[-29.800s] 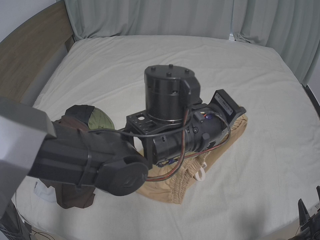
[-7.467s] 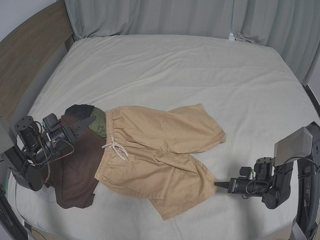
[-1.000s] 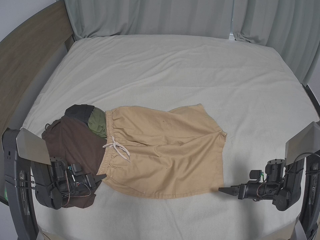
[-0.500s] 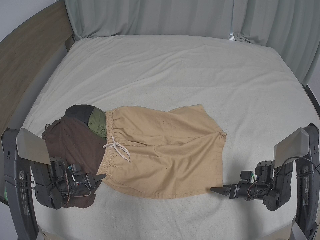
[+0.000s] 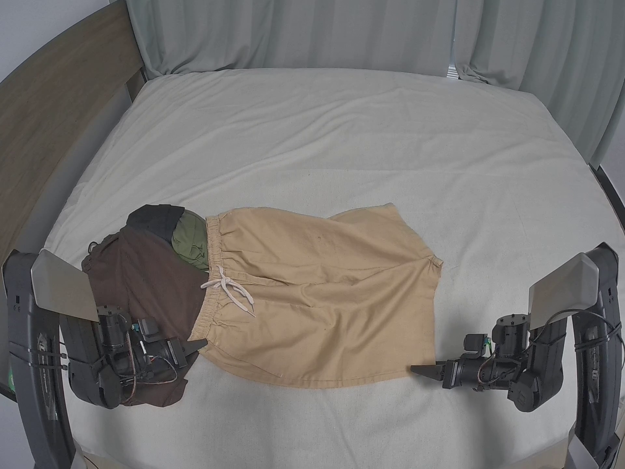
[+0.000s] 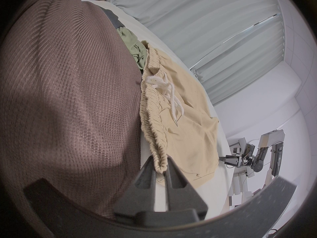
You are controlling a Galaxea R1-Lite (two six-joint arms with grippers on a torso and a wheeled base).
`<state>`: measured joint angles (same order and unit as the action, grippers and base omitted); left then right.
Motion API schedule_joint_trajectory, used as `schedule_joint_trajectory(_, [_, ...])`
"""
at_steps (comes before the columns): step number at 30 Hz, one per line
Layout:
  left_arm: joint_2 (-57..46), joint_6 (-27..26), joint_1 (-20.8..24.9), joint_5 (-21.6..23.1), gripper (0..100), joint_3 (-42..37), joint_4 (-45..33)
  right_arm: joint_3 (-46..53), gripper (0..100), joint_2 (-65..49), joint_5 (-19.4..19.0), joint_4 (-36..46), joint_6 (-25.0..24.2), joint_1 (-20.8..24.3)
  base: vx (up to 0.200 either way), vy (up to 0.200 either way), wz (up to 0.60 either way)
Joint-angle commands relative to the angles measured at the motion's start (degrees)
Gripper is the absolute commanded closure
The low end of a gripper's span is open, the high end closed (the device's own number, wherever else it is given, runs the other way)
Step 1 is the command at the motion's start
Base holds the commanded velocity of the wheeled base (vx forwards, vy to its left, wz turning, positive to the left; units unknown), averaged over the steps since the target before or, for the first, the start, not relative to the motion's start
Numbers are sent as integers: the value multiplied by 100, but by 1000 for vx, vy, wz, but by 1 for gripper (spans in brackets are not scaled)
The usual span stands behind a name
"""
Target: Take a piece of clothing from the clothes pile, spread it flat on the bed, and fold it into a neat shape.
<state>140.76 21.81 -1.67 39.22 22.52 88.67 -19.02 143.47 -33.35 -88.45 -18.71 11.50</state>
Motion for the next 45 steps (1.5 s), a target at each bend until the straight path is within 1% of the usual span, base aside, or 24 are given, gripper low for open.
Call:
schedule_joint_trajectory(1, [4,8,-9,-2,100,16,1,-14,100,32,-22,-14,-1,-7,0,0,0])
schedule_joint_trajectory(11, [-23,8,-9,7,100,25,1,91,100,-91,-4,-5,8,-69,0,0,0])
schedule_joint_trajectory(15, [-225,16,35,16,100,-72,1,425,100,-434,39,4,26,-25,0,0,0])
schedule_joint_trajectory(20, [-313,-63,123,130,100,-300,1,750,100,-680,145,4,43,19,0,0,0])
schedule_joint_trajectory(25, [-304,-449,141,218,100,-564,1,1207,100,-873,180,4,69,116,0,0,0])
schedule_joint_trajectory(29, [-322,-599,149,218,100,-740,1,1453,100,-1023,215,4,122,107,0,0,0])
schedule_joint_trajectory(35, [-313,-845,141,288,100,-1065,1,1823,100,-1084,215,4,456,37,0,0,0])
schedule_joint_trajectory(39, [-339,-1030,141,420,100,-1276,1,1893,100,-1093,224,4,518,28,0,0,0])
schedule_joint_trajectory(45, [-401,-1425,79,429,100,-1689,1,1893,100,-1102,259,12,544,28,0,0,0])
